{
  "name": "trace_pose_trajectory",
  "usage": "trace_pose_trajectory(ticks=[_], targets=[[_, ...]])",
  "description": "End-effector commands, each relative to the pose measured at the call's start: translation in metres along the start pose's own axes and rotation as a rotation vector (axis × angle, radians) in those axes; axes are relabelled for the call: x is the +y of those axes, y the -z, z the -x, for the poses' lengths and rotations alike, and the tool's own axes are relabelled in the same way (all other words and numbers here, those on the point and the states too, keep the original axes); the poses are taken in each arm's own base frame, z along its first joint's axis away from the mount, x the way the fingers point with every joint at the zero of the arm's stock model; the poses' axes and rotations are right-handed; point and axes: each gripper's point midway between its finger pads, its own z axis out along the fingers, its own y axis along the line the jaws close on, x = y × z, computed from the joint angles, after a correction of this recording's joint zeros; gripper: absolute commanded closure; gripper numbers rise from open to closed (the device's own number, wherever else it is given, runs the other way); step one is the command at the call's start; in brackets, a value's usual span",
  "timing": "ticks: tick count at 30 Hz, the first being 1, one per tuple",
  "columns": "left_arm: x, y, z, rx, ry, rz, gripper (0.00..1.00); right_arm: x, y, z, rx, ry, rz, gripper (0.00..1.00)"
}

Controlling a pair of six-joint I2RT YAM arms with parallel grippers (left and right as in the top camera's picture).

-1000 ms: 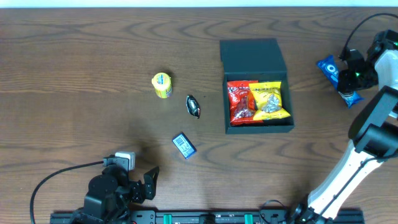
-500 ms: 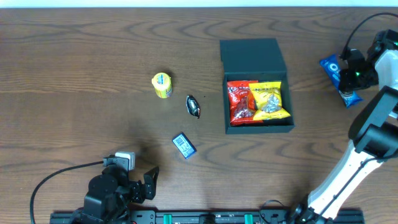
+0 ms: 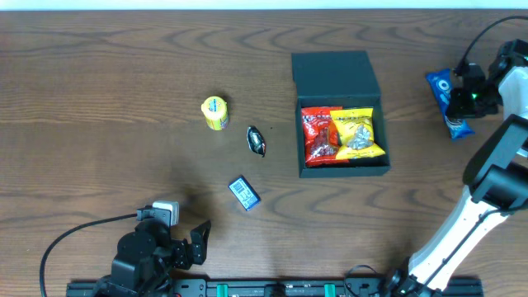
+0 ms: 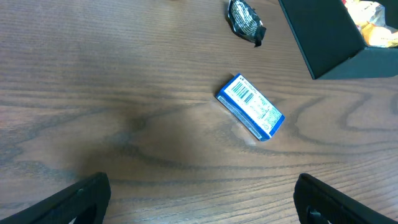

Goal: Pack container
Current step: 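Grasp the blue Oreo pack with the right gripper, then lift the Oreo pack and lower it into the box's right side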

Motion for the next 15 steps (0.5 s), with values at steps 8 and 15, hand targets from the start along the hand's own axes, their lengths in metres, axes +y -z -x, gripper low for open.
trace_pose_trajectory(ticks=[8,15], targets=[[0.004,-0.001,-0.001,-0.004,0.006,0.017,0.05,0.059,0.153,0.057,-0.398,-0.121,0.202,0.99],[0.004,-0.001,-0.001,-0.004,0.006,0.017,0.05,0.148,0.223,0.041,-0.420,-0.105,0.396,0.98]])
